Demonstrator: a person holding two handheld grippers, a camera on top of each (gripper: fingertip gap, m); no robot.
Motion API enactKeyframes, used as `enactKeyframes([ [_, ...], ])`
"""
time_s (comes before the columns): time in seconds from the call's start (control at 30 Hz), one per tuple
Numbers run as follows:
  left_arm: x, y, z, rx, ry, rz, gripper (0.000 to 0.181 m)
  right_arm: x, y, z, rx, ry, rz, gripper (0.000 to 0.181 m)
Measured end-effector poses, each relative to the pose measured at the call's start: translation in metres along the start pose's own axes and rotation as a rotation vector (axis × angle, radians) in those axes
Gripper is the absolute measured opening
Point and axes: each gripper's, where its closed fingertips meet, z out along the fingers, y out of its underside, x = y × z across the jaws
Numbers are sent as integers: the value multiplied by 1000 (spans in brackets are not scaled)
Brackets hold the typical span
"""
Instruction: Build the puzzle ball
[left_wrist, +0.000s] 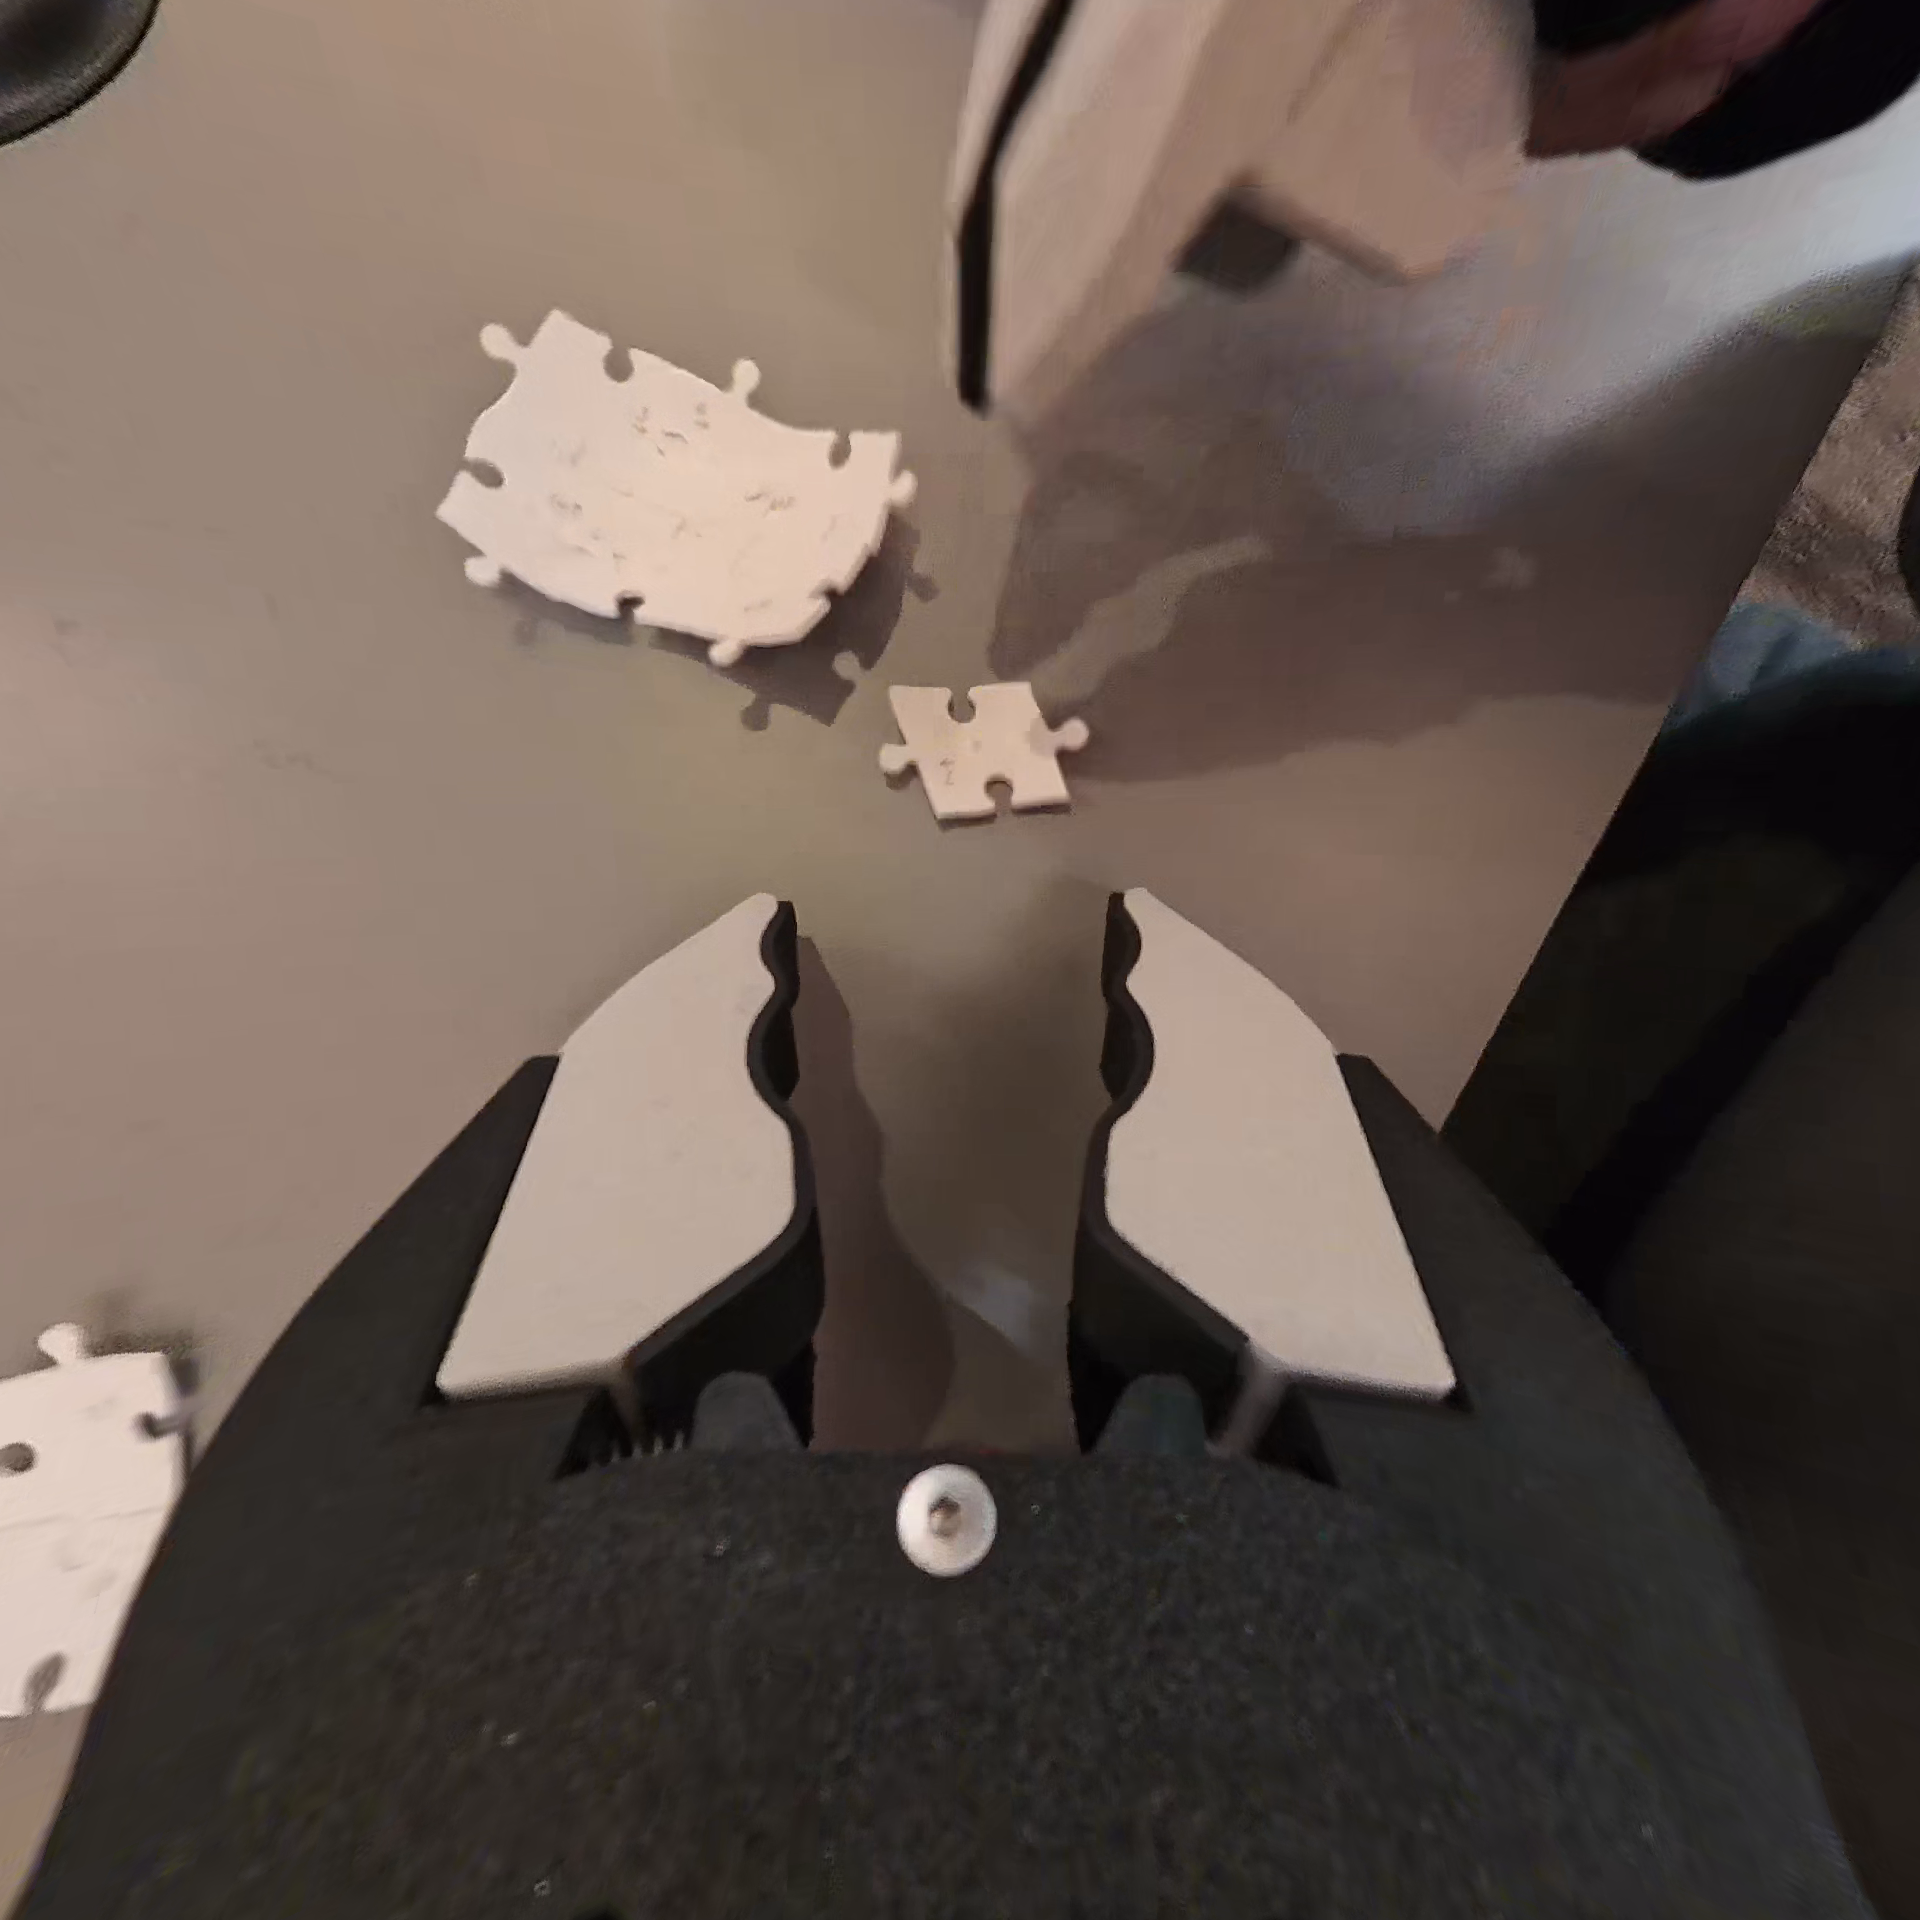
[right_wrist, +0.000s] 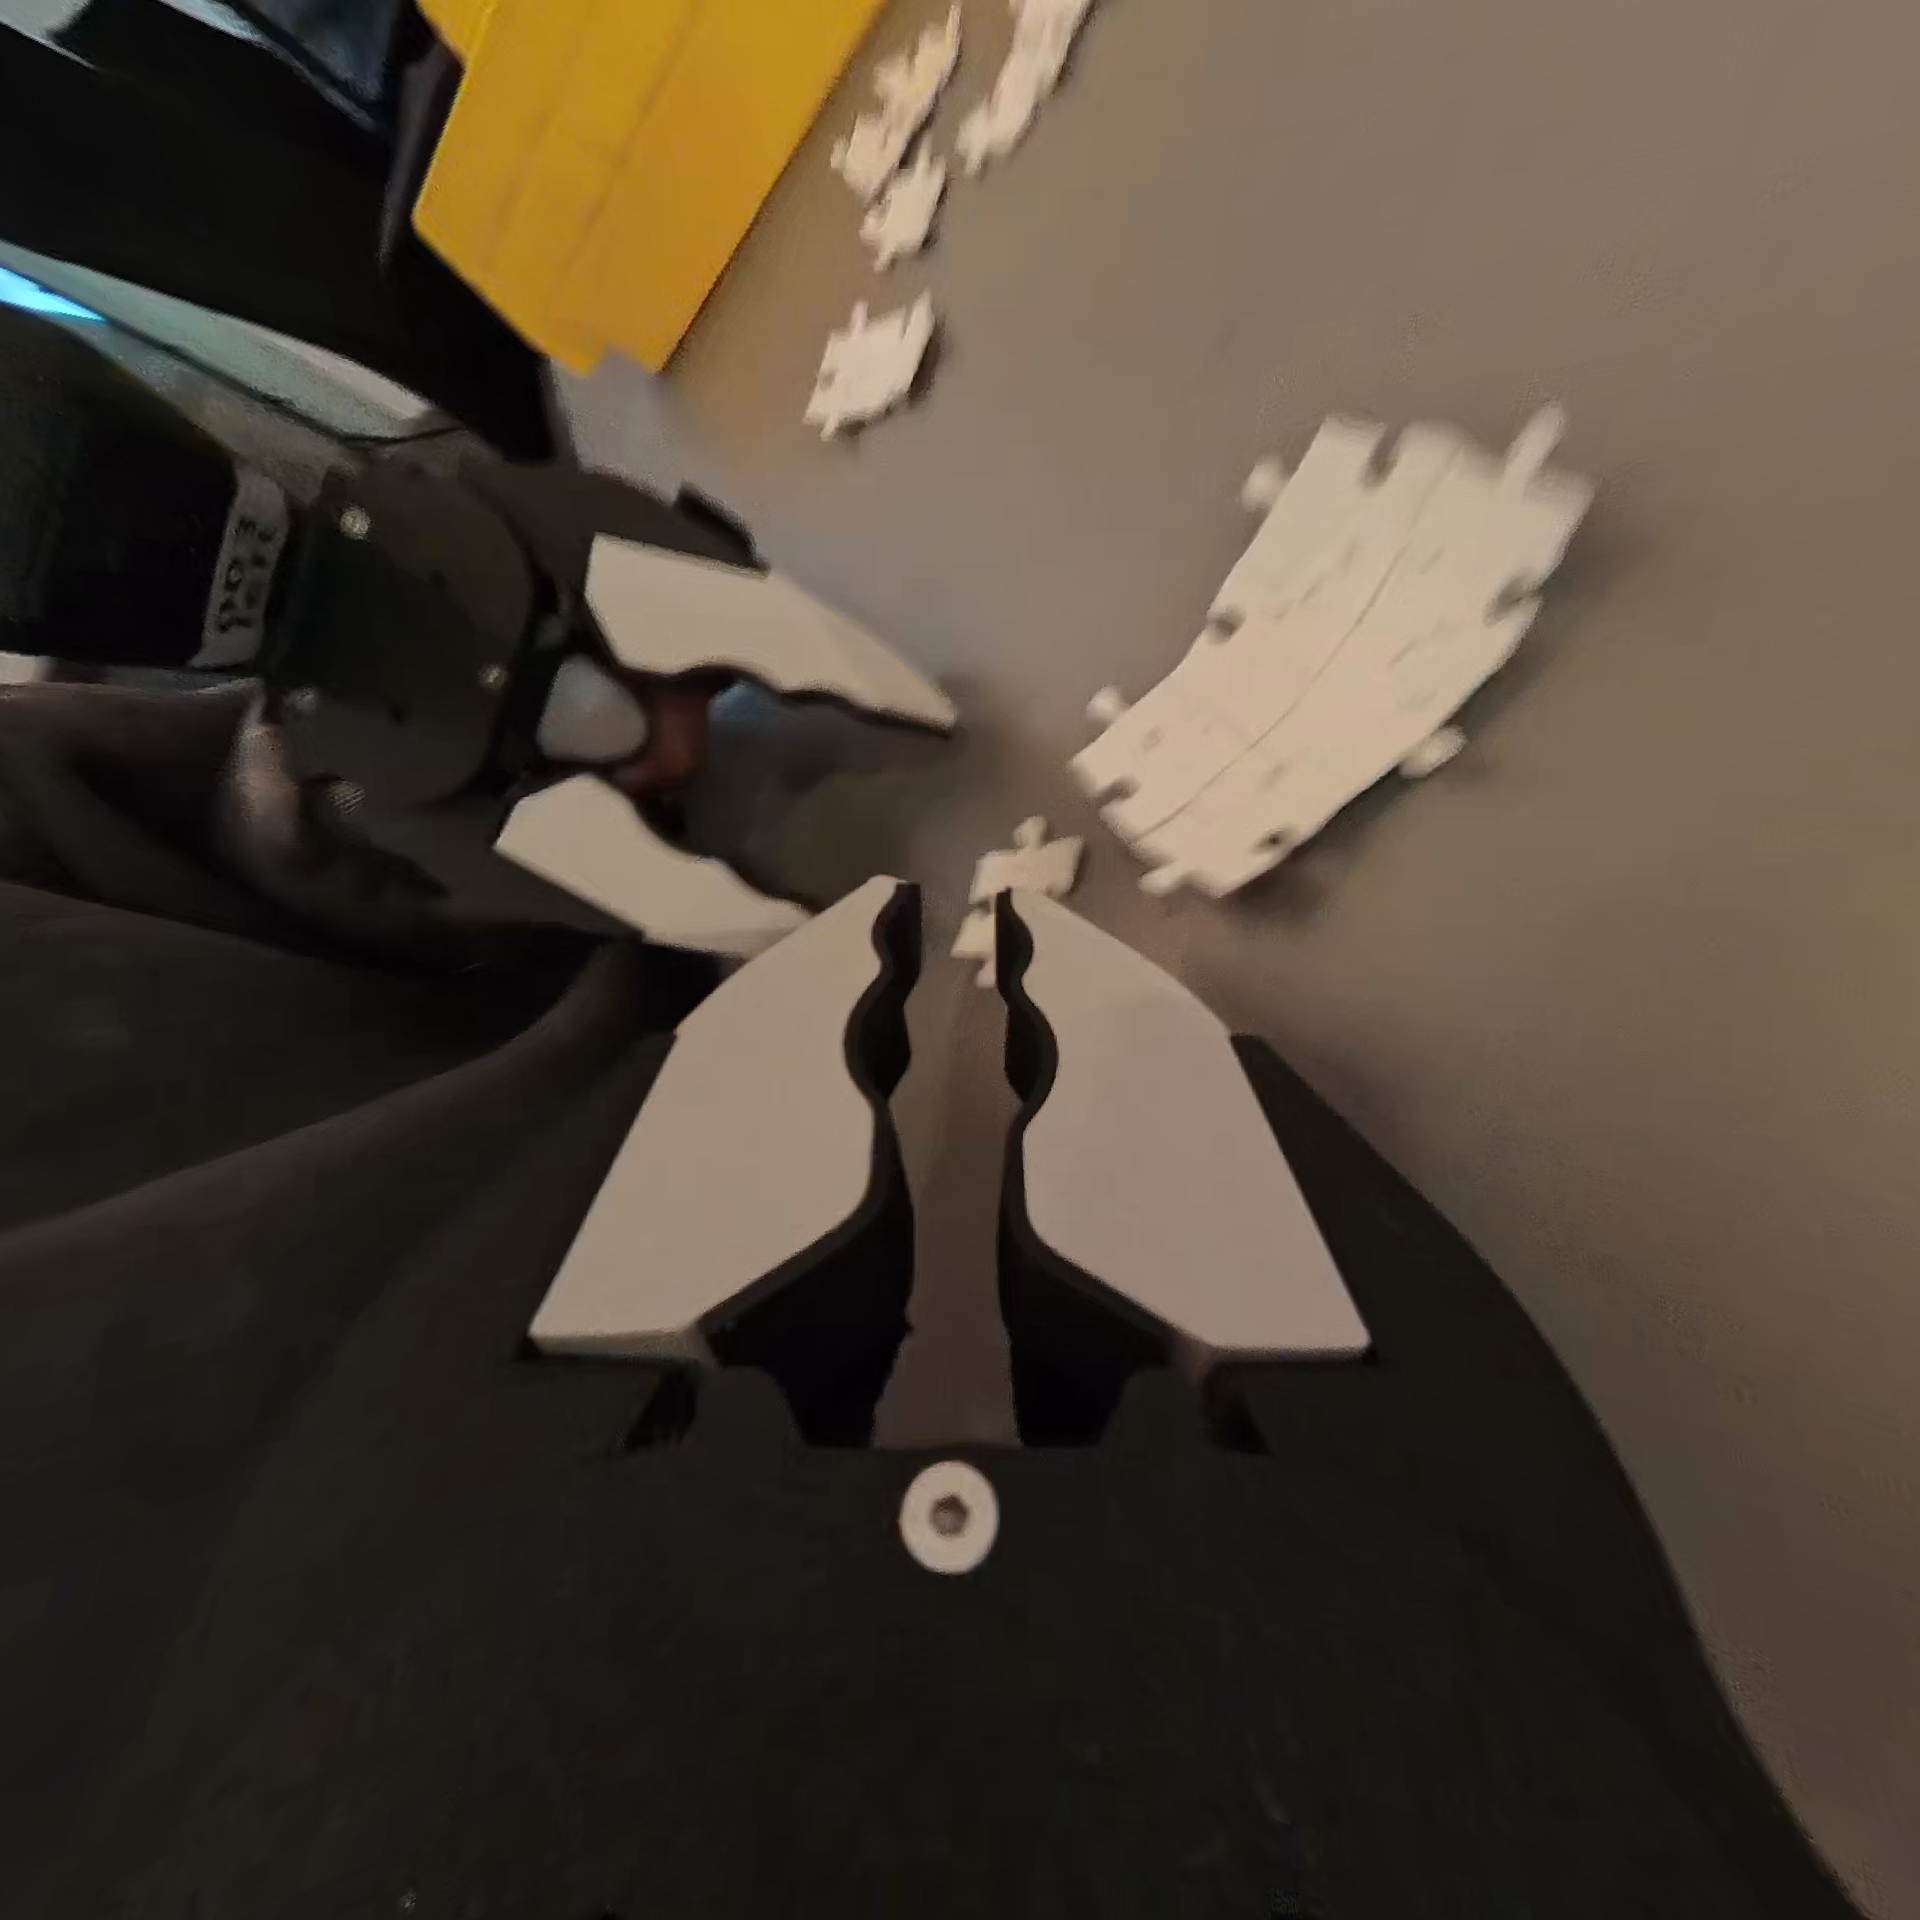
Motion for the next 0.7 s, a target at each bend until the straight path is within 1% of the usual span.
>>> enactKeyframes([
  [0.07, 3, -3, 2, 19, -13, -36, 56, 13, -24, -9, 70, 145, -196, 7],
  [0.1, 5, -4, 4, 20, -5, -49, 56, 16, -32, -5, 84, 182, -284, 4],
  [0.13, 7, -4, 6, 16, 2, -55, 56, 17, -36, 4, 83, 184, -347, 3],
  [0.17, 8, -4, 7, 10, 7, -55, 57, 18, -35, 14, 57, 183, -378, 0],
  [0.27, 10, -3, 9, -1, 4, -60, 58, 32, -22, 36, -69, 246, -409, 0],
  [0.37, 9, -3, 11, 0, -8, -76, 58, 38, -15, 42, -124, 288, -428, 0],
  [0.53, 10, -7, 15, -7, -6, -57, 61, 48, -9, 34, -175, 347, -439, 0],
  [0.7, 9, -9, 19, -13, -6, -37, 61, 55, -4, 22, -185, 374, -433, 0],
])
